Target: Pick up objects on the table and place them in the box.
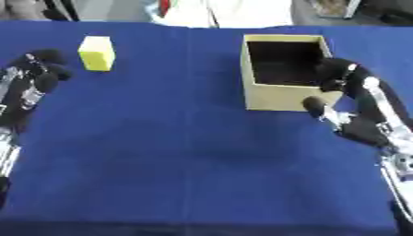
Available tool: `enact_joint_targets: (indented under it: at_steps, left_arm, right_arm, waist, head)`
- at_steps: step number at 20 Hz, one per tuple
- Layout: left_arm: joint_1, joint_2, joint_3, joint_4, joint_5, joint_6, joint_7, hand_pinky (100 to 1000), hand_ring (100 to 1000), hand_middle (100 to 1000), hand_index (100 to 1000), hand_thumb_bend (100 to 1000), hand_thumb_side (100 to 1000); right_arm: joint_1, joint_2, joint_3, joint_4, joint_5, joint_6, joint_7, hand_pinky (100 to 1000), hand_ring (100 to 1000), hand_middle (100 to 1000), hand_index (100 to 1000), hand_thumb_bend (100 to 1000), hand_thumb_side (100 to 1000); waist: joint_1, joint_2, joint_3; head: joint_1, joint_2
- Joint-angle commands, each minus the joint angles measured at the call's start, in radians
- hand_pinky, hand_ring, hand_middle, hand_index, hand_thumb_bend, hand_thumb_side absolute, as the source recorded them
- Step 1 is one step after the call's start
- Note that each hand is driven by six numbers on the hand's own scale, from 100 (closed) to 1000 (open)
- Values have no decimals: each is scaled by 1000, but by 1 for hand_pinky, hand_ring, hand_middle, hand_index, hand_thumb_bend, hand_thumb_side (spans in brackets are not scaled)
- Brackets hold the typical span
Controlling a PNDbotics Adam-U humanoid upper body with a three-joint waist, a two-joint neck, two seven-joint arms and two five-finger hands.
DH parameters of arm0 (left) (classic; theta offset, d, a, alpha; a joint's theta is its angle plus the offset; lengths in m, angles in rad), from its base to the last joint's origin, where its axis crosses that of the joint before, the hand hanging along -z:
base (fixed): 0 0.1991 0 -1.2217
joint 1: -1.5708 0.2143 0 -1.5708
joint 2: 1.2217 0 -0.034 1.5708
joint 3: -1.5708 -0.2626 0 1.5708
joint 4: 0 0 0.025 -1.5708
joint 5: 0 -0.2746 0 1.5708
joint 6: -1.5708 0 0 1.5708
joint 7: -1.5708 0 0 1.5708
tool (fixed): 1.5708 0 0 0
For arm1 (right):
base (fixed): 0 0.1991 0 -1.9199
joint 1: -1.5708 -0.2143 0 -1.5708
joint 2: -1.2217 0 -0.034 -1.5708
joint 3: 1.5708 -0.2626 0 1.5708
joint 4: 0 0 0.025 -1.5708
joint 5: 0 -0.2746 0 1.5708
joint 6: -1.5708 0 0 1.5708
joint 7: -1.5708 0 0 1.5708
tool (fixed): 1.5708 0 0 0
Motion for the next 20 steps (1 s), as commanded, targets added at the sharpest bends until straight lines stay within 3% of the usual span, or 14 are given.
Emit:
enact_joint_targets:
  at_steps: [1, 14, 17, 20]
  left_arm:
    - [-5, 15, 1, -17, 3, -5, -7, 747, 644, 662, 786, 821, 596]
    - [-11, 32, 1, -18, -4, -7, -3, 746, 648, 668, 789, 766, 597]
    - [-27, 85, 6, -23, -38, -9, 5, 746, 652, 671, 790, 746, 585]
    - [-58, 183, 7, -27, -77, -22, 16, 746, 657, 672, 787, 749, 569]
  right_arm:
    - [-10, -14, -10, -19, -8, -2, 4, 702, 781, 745, 862, 617, 563]
    - [-11, -14, -9, -18, -11, -5, 11, 705, 783, 747, 864, 607, 556]
    - [-11, -16, -8, -18, -10, -5, 16, 706, 784, 748, 865, 604, 551]
    - [-9, -19, -7, -16, -9, -6, 22, 708, 785, 749, 866, 599, 546]
  waist:
    - [1, -12, 1]
    - [5, -16, 0]
    - [7, -18, -3]
    - [11, -20, -6]
  head:
    - [2, 5]
    - [2, 5]
    - [2, 5]
    - [2, 5]
